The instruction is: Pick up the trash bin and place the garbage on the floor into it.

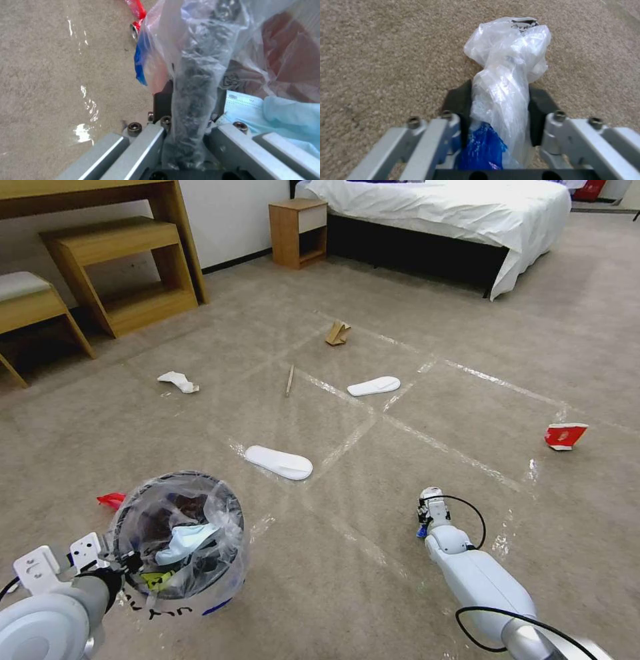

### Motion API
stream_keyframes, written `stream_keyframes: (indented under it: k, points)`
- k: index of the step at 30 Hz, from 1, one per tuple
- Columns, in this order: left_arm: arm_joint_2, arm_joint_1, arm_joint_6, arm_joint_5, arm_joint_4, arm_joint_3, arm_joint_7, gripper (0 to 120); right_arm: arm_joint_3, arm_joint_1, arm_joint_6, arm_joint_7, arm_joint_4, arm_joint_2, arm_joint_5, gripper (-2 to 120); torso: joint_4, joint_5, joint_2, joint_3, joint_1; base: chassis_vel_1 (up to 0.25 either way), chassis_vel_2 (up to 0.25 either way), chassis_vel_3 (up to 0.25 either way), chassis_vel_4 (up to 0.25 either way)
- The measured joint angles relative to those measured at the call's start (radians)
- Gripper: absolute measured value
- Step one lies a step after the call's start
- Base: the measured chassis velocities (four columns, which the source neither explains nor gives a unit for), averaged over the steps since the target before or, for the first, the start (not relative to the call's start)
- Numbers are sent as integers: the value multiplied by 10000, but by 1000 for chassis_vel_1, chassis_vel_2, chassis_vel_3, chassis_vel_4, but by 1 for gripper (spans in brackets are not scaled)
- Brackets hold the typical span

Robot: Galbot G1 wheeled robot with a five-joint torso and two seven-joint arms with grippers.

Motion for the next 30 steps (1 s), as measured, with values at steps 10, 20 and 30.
stream_keyframes:
  k: [10,20,30]
  points:
    - [16,0,-2,-25,-33,-9,-10,0,-49,76,158,2,62,-31,84,2,0,0,0,0,0,0,0,0,0]
    - [130,42,-10,-276,-191,-144,-113,0,418,-61,221,88,1760,-841,477,1,0,6,-1,1,0,0,0,0,0]
    - [243,-53,-12,-627,-273,-255,-258,0,1412,713,2728,-1857,6196,-2950,1720,1,2,-1,0,-1,0,0,0,0,0]
